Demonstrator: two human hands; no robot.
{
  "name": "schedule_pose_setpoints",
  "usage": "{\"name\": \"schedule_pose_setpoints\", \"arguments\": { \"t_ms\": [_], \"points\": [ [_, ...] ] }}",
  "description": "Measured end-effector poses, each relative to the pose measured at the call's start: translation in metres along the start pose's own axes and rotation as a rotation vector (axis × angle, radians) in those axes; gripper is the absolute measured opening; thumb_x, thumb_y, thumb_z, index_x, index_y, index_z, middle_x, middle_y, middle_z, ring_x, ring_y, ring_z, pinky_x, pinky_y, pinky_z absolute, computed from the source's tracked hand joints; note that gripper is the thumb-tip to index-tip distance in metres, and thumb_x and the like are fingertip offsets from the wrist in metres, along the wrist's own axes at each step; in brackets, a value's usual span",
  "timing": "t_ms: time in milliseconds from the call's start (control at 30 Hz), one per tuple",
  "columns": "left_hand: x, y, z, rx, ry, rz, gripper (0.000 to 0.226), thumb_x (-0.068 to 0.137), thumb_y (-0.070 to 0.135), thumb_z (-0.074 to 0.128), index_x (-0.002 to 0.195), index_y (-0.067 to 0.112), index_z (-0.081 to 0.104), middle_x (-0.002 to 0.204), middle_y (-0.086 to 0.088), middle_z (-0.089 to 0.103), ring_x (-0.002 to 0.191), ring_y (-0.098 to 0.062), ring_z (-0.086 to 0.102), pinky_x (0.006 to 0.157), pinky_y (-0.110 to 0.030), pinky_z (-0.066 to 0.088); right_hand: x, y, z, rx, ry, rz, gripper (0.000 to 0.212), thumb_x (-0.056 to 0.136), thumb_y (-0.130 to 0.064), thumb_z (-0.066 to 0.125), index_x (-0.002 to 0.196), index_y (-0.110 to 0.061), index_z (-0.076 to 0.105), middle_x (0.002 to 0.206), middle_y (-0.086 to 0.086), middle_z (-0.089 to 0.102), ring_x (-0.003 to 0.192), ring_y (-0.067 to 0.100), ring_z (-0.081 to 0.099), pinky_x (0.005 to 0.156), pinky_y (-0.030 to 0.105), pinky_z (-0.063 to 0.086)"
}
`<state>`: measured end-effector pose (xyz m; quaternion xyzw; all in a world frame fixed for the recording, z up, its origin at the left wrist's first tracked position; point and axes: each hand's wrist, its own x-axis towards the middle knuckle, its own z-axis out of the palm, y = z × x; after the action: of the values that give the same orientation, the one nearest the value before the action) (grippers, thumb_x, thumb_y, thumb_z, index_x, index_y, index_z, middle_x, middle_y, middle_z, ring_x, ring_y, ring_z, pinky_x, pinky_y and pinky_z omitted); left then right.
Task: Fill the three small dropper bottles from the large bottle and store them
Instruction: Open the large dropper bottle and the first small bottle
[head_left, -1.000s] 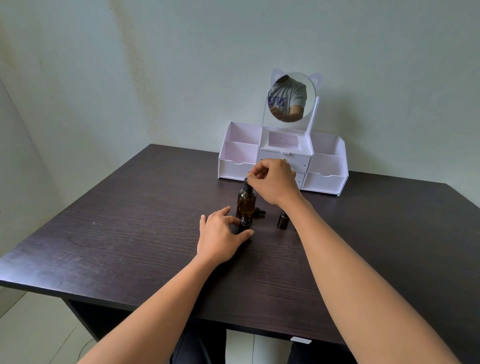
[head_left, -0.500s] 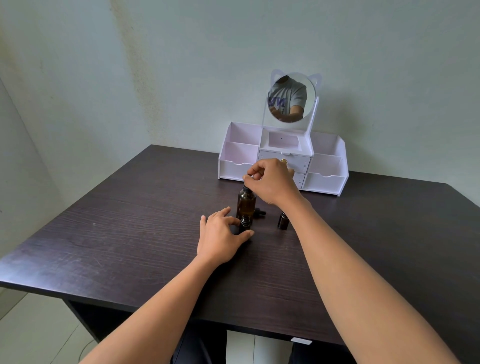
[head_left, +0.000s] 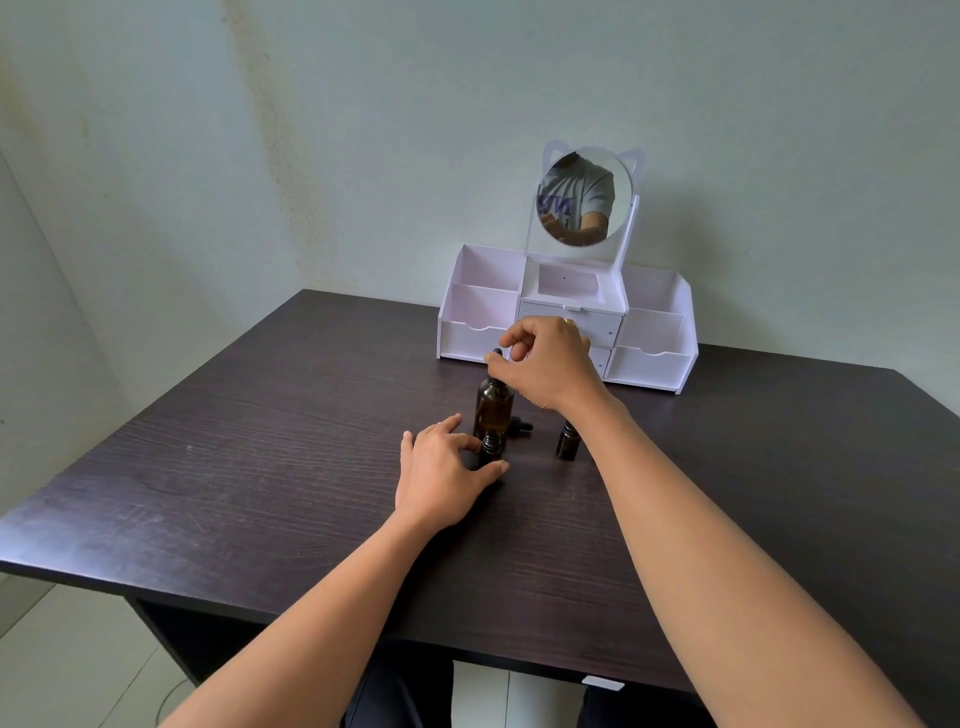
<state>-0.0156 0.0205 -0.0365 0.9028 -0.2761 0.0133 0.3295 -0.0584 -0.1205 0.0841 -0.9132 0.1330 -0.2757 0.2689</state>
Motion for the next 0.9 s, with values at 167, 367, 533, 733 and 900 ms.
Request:
{"name": "schedule_pose_setpoints", "arguments": {
  "t_ms": [167,367,533,733,900],
  "points": [
    [-0.0007,0.0002,-0.0005,-0.002,0.001,0.000,0.052,0.079,0.063,0.069,0.118,0.029,0.070,0.156,0.003,0.038,0.143,-0.018,0.035,0.120,-0.051,0.007,-0.0005,-0.0021,-0.0009,-0.027,-0.032,0.008,0.015,0.083,-0.034,0.075,0.090,-0.021,0.072,0.073,-0.009,0.064,0.080,0.011,0.061,0.096,0.042,0.041],
    [-0.0004,-0.0007,0.0002,-0.006,0.001,0.006,0.051,0.079,0.064,0.068,0.117,0.030,0.070,0.156,0.003,0.038,0.142,-0.017,0.035,0.120,-0.051,0.008,-0.0004,-0.0041,0.0013,-0.025,-0.030,-0.017,0.012,0.084,-0.022,0.072,0.075,-0.026,0.065,0.064,-0.011,0.061,0.069,0.009,0.058,0.102,0.047,0.042],
    [-0.0002,-0.0018,0.0006,0.000,0.000,0.008,0.050,0.079,0.064,0.068,0.116,0.031,0.070,0.156,0.003,0.038,0.143,-0.018,0.034,0.120,-0.052,0.009,0.0009,-0.0017,0.0016,0.019,-0.038,0.011,0.020,0.080,-0.039,0.077,0.088,-0.023,0.069,0.069,-0.009,0.064,0.078,0.012,0.062,0.096,0.046,0.046],
    [0.0008,-0.0007,0.0000,-0.002,-0.001,0.003,0.049,0.079,0.064,0.068,0.116,0.031,0.070,0.156,0.003,0.038,0.142,-0.018,0.035,0.120,-0.052,0.009,0.0022,0.0014,0.0014,-0.010,-0.063,0.009,0.014,0.084,-0.032,0.074,0.092,-0.021,0.071,0.075,-0.006,0.068,0.081,0.012,0.060,0.098,0.046,0.044],
    [0.0004,-0.0010,0.0004,-0.009,0.002,0.004,0.048,0.078,0.064,0.068,0.114,0.032,0.071,0.155,0.003,0.038,0.142,-0.017,0.036,0.120,-0.052,0.009,0.0040,0.0006,0.0016,-0.008,-0.027,0.012,0.010,0.091,-0.028,0.068,0.096,-0.021,0.071,0.076,-0.007,0.066,0.076,0.003,0.053,0.101,0.044,0.038]
  ]
}}
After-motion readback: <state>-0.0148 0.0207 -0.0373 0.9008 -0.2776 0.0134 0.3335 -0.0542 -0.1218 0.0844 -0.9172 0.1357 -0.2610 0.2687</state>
